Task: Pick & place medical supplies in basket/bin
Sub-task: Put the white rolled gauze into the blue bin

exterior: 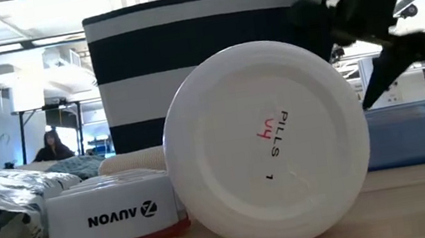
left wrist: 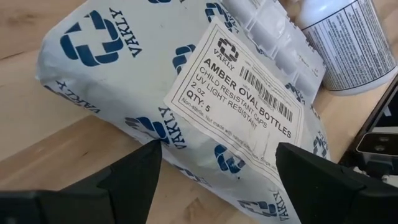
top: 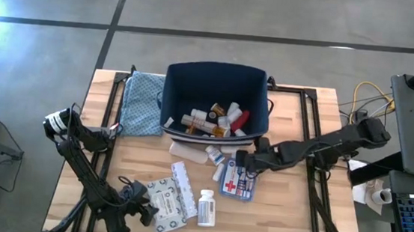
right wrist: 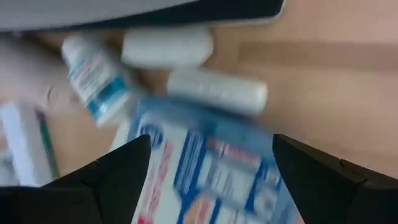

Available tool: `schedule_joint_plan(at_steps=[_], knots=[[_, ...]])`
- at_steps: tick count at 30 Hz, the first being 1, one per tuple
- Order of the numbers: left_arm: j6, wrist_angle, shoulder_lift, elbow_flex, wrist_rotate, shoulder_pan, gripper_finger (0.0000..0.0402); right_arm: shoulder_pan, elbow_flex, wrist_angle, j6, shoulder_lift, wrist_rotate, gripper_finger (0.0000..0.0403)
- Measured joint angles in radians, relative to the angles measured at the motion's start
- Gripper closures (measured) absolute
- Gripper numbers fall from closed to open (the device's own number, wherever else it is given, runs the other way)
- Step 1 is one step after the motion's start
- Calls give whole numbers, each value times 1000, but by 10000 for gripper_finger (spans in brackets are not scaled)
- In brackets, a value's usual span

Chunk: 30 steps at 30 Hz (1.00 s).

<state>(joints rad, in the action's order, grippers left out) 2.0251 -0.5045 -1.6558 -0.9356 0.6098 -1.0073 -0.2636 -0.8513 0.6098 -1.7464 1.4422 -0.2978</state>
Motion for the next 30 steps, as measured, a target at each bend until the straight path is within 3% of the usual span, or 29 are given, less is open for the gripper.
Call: schedule_joint_plan(at_steps=[7, 18, 21, 27, 30], knots=[[0, 27, 0, 0, -3, 0, 107, 43, 55, -16, 72, -1, -20, 76], [0, 27, 0, 0, -5, 0, 107, 41, 57, -51, 284, -1, 316, 76], [0, 28, 0, 0, -5, 0, 107, 37, 57, -113, 309, -7, 270, 76], [0, 47, 0, 0, -5, 0, 107, 35, 15, -84, 244, -3, -54, 76], [0, 53, 0, 0, -5, 0, 107, 59, 16, -85, 337, 33, -34, 76]])
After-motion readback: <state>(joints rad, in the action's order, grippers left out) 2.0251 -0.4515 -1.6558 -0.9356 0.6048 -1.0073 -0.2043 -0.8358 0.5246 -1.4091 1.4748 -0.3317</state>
